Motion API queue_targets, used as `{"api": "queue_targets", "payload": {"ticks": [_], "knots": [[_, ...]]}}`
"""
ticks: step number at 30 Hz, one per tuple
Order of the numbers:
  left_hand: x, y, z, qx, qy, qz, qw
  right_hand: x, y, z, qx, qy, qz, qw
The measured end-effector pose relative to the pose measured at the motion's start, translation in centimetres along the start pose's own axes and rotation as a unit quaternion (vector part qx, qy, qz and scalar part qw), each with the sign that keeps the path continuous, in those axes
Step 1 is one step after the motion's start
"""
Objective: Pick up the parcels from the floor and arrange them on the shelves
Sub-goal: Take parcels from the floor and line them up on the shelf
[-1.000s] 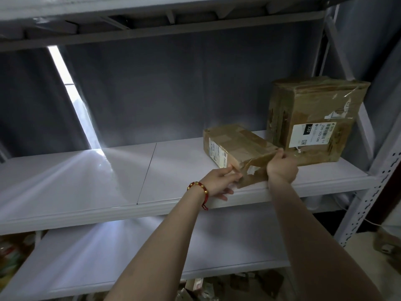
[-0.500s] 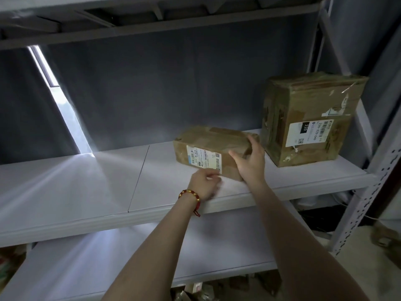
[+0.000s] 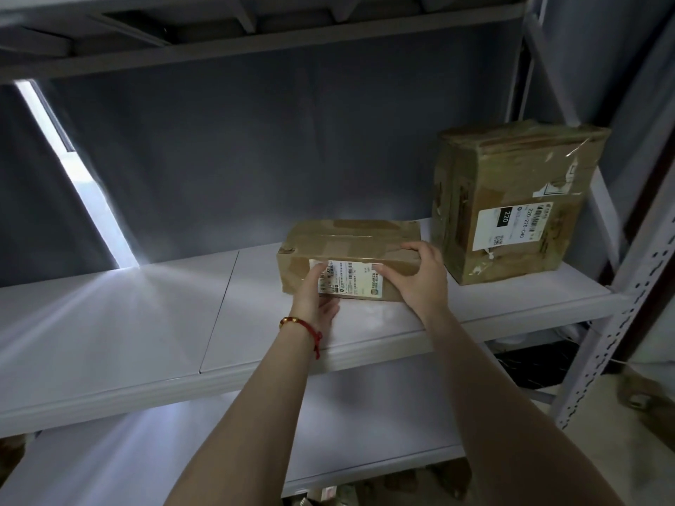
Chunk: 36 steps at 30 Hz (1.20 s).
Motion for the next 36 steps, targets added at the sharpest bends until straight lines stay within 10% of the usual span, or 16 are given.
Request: {"api": "queue_targets", "payload": {"ticks": [16, 24, 36], "knots": [[7.6, -0.6, -0.9, 0.181, -0.039, -0.032, 0.982, -2.6, -1.6, 2.4, 0.053, 0.179, 0.097, 0.978], [9.4, -2.4, 0.4, 0.337, 0.133, 0.004, 0.932, -2.5, -1.9, 2.9, 0.052, 0.185, 0.148, 0.97], [12.9, -2.8, -1.3, 0.361, 0.4, -0.038, 0.842, -2.2, -2.2, 3.3, 0.068, 0.192, 0.175, 0.963]]}}
Point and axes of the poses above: each hand's wrist, its own y-axis towards the middle knuckle, its own x-axis out of the palm, z = x × y, the point moved 2 cm from there along y, towards the middle knuckle, and after that the axes turned 3 degrees about -z, right-handed, at the moved point
